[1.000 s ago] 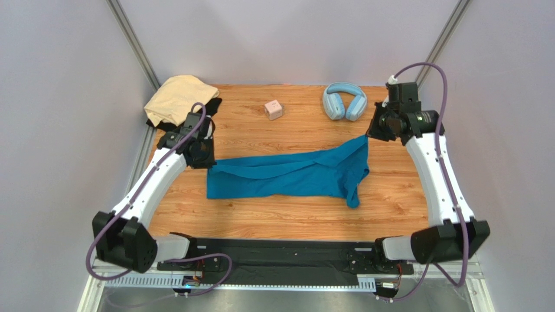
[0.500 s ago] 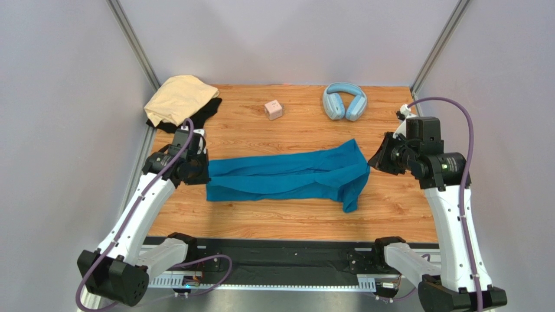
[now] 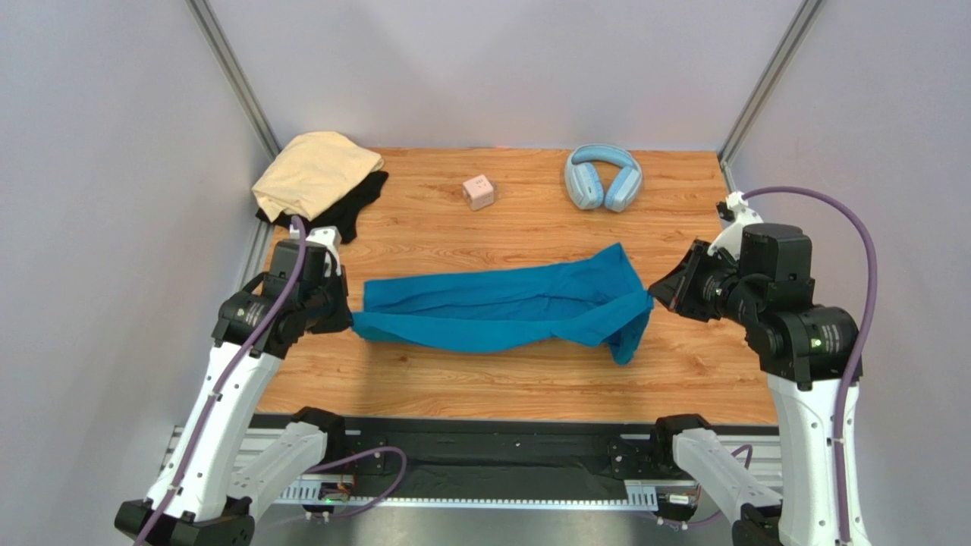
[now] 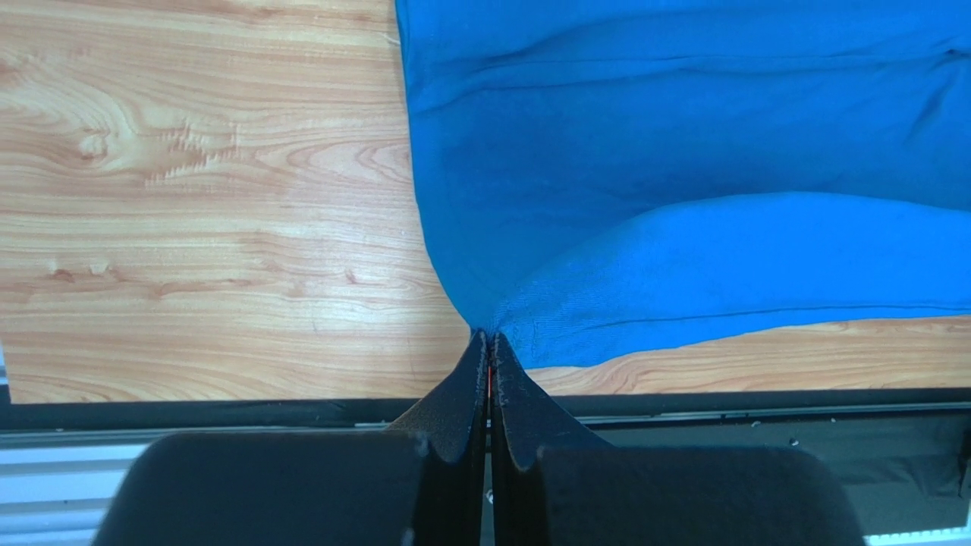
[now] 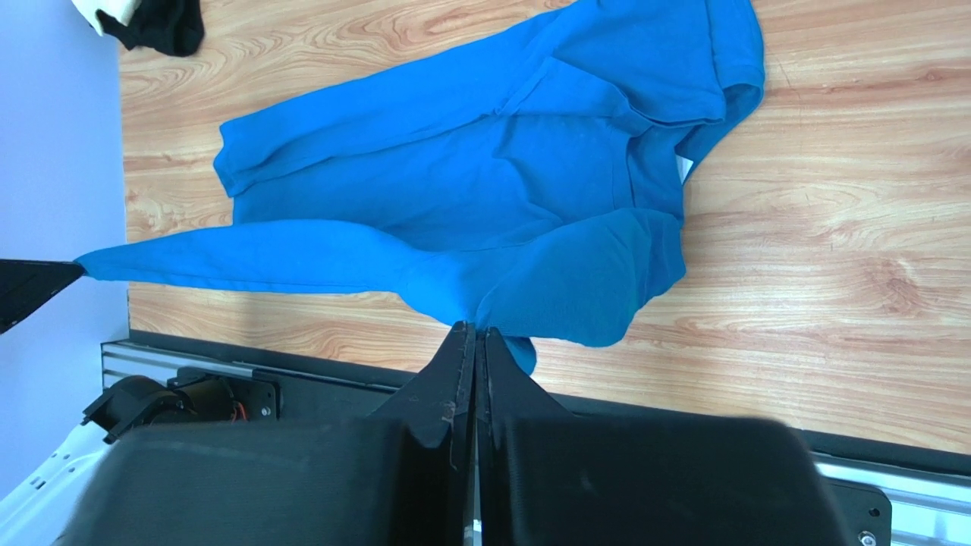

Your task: Fold and stack the t-shirts

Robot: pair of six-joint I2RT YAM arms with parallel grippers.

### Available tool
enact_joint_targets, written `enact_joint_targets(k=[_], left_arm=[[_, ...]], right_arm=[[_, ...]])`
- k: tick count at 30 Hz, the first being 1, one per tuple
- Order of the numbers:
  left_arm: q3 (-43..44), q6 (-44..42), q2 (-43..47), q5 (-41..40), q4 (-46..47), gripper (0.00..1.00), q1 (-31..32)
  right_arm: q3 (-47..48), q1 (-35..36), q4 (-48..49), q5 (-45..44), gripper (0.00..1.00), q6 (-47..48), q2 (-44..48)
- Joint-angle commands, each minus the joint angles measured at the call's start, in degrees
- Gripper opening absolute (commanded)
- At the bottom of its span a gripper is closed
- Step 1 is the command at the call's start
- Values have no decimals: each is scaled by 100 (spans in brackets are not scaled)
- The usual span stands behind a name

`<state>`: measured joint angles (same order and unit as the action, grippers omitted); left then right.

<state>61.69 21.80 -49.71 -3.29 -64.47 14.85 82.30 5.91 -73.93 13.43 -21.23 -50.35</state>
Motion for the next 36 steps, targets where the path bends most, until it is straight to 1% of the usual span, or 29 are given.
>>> enact_joint_targets(k=[1, 5, 7, 10, 14, 23, 32, 36], left_arm=[[-60, 87, 120, -102, 117, 0, -26], [-297, 149, -363, -66, 390, 0, -35], [-421, 184, -740, -119, 601, 0, -26], [-404, 140, -1233, -163, 777, 0, -35], [-132, 26, -1821, -286, 857, 0, -44], [326, -194, -2744, -374, 1032, 0, -210], [370, -528, -3614, -155, 1252, 0, -430], [422, -624, -3826, -128, 1270, 0, -509]], right_arm=[[-117, -11, 361, -139, 0, -144, 26], [-478, -2, 975, -253, 0, -311, -396], [-522, -28, 1056, -367, 0, -294, -774], [-513, -11, 1266, -429, 0, -136, -1205], [-408, -20, 1618, -473, 0, -109, -1565], [66, -81, 1627, -675, 0, 31, -2461], [155, -152, 1654, -719, 0, 76, -3262], [163, -231, 1715, -824, 0, 84, -3577]])
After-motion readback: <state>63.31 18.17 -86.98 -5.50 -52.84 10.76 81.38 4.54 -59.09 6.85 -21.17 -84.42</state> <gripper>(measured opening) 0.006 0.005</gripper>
